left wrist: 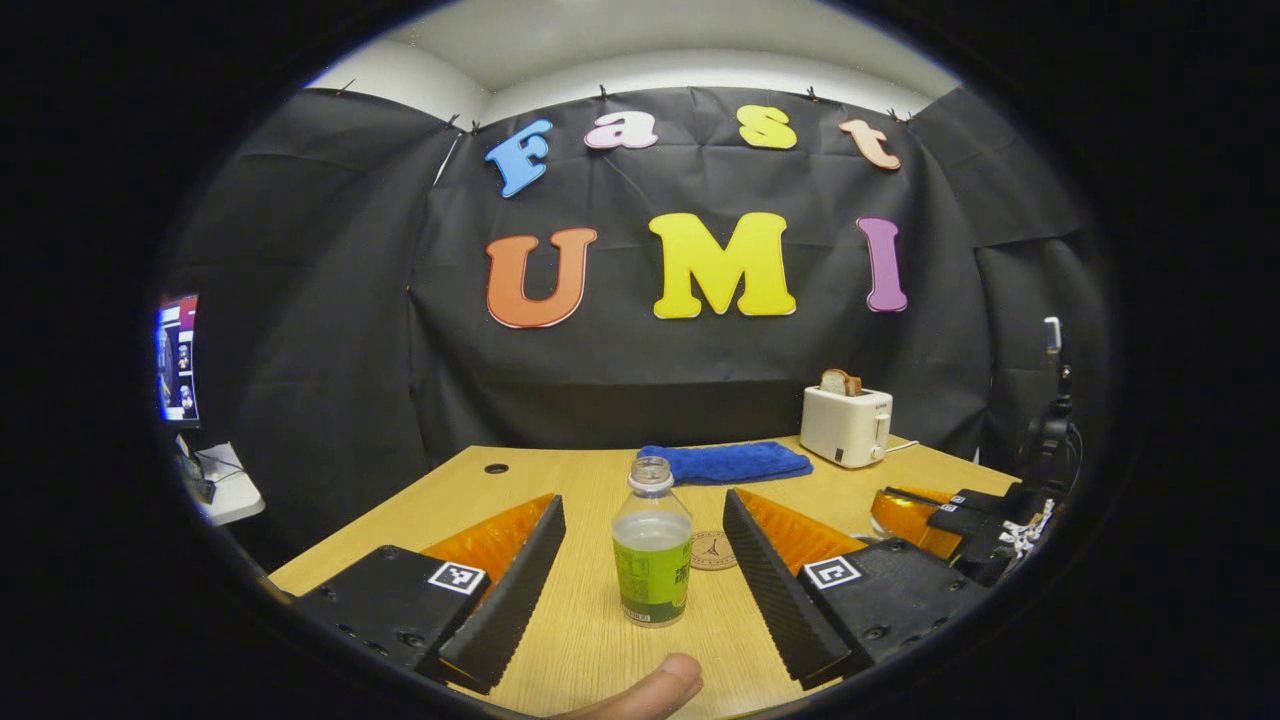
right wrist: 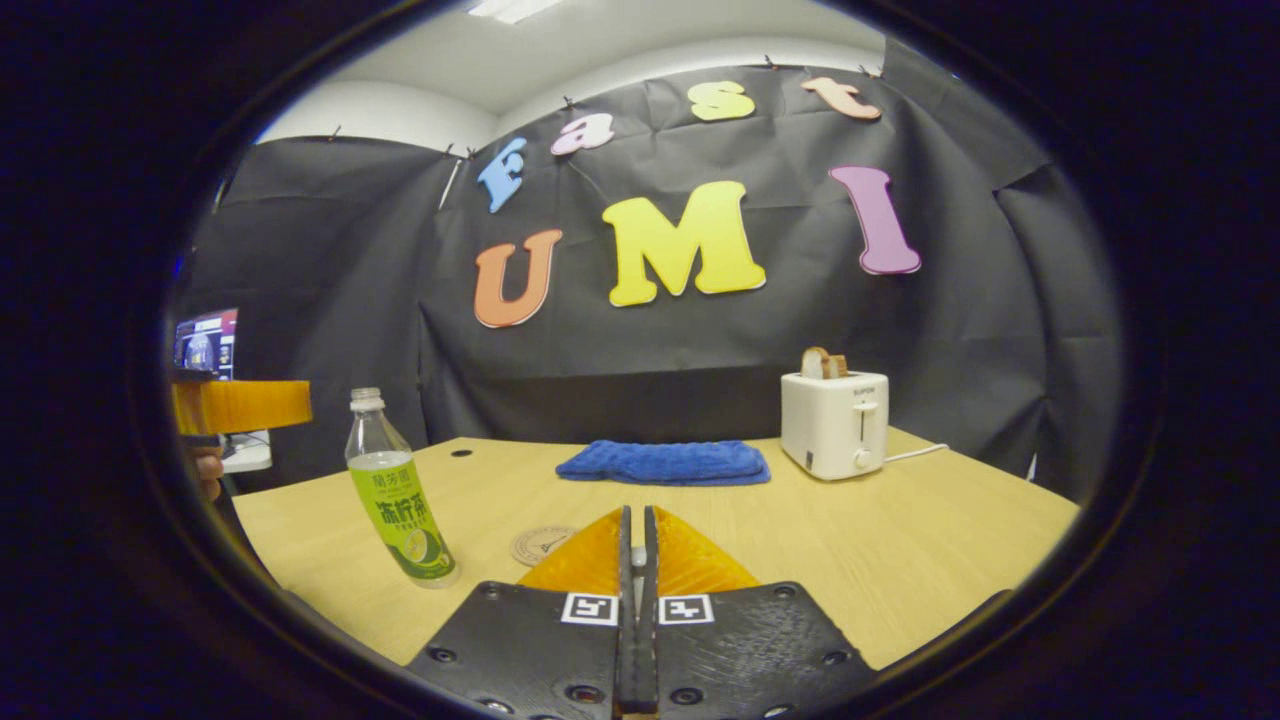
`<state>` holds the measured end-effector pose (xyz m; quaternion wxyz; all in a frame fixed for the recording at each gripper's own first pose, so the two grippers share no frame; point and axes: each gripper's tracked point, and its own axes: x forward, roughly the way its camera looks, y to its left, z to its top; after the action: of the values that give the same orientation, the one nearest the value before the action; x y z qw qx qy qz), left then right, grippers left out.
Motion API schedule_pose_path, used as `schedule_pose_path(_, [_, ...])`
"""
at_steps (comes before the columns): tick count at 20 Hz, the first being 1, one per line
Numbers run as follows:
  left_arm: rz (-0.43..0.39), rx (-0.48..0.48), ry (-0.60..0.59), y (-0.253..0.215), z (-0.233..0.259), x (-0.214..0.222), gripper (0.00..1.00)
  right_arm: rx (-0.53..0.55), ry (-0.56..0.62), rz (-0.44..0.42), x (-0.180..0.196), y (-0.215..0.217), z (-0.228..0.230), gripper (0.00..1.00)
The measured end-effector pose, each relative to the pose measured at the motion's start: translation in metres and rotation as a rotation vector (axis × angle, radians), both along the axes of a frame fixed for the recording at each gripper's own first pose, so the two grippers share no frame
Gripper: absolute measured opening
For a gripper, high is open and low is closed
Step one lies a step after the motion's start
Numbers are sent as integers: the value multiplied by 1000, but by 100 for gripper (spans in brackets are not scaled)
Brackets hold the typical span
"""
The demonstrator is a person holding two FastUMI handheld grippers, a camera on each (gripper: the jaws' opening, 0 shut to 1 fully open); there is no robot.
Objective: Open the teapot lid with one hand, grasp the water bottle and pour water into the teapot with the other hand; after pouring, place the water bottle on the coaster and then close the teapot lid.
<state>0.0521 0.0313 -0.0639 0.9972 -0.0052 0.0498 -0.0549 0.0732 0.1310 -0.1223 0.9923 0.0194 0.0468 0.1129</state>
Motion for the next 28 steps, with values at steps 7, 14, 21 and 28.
schedule_pose_path(7, [-58, -35, -12, -13, -33, 28, 99, -12, -60, -13, -28, -21, 30, 0])
schedule_pose_path(14, [-63, -57, -61, -18, -69, 53, 99, 3, -62, -17, -30, -29, 39, 0])
schedule_pose_path(21, [-41, -88, -87, -21, -71, 61, 94, -17, -78, -1, -37, -20, 43, 0])
schedule_pose_path(28, [-43, -31, -79, -27, -78, 63, 79, -11, -74, -9, -36, -24, 42, 0])
